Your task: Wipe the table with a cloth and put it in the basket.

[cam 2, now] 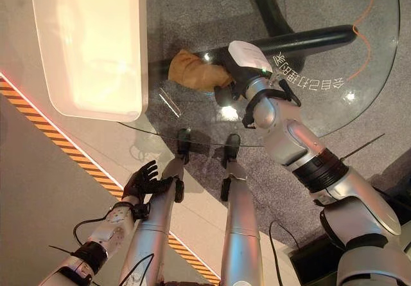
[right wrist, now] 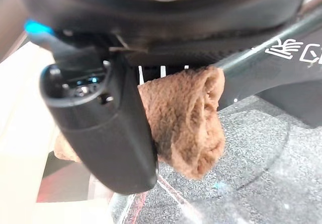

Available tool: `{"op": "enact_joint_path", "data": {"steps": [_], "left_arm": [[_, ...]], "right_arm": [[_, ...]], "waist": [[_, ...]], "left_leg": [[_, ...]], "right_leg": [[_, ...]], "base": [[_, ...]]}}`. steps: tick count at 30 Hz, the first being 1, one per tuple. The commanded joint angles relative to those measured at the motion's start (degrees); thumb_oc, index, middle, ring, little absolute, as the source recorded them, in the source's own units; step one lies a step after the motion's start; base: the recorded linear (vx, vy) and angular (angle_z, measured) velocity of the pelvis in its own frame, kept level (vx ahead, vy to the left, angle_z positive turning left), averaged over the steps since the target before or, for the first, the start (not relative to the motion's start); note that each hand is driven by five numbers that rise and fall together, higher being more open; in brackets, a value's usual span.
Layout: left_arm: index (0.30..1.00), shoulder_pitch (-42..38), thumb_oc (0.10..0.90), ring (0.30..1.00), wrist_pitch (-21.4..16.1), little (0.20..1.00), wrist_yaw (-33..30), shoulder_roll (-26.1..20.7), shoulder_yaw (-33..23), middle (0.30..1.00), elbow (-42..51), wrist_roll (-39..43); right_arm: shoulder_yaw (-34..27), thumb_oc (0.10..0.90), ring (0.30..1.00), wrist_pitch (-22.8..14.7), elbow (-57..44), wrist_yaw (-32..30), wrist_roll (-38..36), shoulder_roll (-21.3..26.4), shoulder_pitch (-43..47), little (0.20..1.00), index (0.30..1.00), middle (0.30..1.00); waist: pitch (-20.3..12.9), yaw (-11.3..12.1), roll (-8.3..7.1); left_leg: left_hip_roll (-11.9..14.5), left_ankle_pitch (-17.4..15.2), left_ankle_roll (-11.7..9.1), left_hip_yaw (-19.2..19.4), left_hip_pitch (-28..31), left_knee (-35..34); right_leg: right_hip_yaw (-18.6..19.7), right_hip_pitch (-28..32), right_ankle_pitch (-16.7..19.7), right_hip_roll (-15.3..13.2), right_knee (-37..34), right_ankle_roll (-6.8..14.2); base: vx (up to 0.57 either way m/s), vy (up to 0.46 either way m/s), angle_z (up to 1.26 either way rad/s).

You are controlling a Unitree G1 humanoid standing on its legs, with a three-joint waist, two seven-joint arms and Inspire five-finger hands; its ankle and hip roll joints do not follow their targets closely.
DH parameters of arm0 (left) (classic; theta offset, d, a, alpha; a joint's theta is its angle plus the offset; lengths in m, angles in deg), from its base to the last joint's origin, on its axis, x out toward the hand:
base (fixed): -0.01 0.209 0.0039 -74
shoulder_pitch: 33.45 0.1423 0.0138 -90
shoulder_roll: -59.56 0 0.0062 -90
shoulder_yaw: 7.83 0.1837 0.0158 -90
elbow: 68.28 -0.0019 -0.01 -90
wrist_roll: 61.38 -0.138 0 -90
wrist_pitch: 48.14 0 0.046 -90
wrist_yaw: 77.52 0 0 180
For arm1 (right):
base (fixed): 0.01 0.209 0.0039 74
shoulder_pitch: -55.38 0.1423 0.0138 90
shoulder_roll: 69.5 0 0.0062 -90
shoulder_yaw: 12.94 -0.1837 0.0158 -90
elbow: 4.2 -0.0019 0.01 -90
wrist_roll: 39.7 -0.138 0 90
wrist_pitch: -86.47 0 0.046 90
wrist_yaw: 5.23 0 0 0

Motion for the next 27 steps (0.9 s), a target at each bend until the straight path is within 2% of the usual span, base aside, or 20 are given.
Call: {"op": "enact_joint_path", "data": {"steps": [1, 8, 14, 20, 27], "left_arm": [[0.900, 10.08, 0.800, 0.900, 0.04, 0.900, -0.99, -1.85, 0.91, 0.900, 3.10, -0.55], [0.900, 10.28, 0.800, 0.900, -0.12, 0.900, -0.82, -2.45, 0.69, 0.900, 3.02, -0.11], [0.900, 10.20, 0.800, 0.900, -0.16, 0.900, -0.24, -2.47, 0.46, 0.900, 2.45, -0.42], [0.900, 9.99, 0.800, 0.900, -0.65, 0.900, -0.22, -2.57, 0.61, 0.900, 2.02, -0.19], [0.900, 10.09, 0.800, 0.900, -0.71, 0.900, -0.06, -2.68, 0.24, 0.900, 1.67, 0.06]], "right_arm": [[8.11, 0.100, 0.300, -3.05, -3.93, 7.72, -0.97, -1.90, -8.29, 0.200, 0.300, 0.300], [8.51, 0.100, 0.300, -3.30, -5.80, 13.76, -0.04, -0.67, -8.57, 0.200, 0.300, 0.300], [9.44, 0.100, 0.300, -5.20, -6.09, 15.81, -1.26, 0.27, -8.37, 0.200, 0.300, 0.300], [9.98, 0.100, 0.300, -6.26, -6.08, 15.89, -2.29, 1.02, -7.61, 0.200, 0.300, 0.300], [8.73, 0.100, 0.300, -6.65, -6.22, 12.29, -4.16, 1.67, -8.46, 0.200, 0.300, 0.300]], "waist": [[-0.50, 1.18, 1.27], [-0.50, 0.97, 1.24], [-0.50, 0.90, 1.02], [-0.50, 0.85, 0.87], [-0.50, 0.64, 0.88]], "left_leg": [[-4.57, -5.39, 2.69, 3.11, -0.68, 3.45], [-4.40, -5.28, 2.67, 3.25, -0.64, 3.41], [-4.29, -5.38, 2.55, 3.23, -0.61, 3.68], [-4.25, -5.33, 2.47, 3.17, -0.66, 3.66], [-4.16, -5.25, 2.52, 3.21, -0.50, 3.53]], "right_leg": [[2.62, -2.20, 4.68, 1.07, -4.56, 3.89], [2.66, -2.29, 4.63, 1.15, -4.39, 3.76], [2.59, -2.25, 4.50, 1.15, -4.23, 3.64], [2.66, -2.17, 4.51, 1.23, -4.39, 3.59], [2.75, -2.22, 4.46, 1.38, -4.17, 3.51]], "base": [[0.00, 0.000, 0.00], [0.00, 0.000, 0.00], [0.00, 0.000, 0.00], [0.00, 0.000, 0.00], [0.00, 0.000, 0.00]]}}
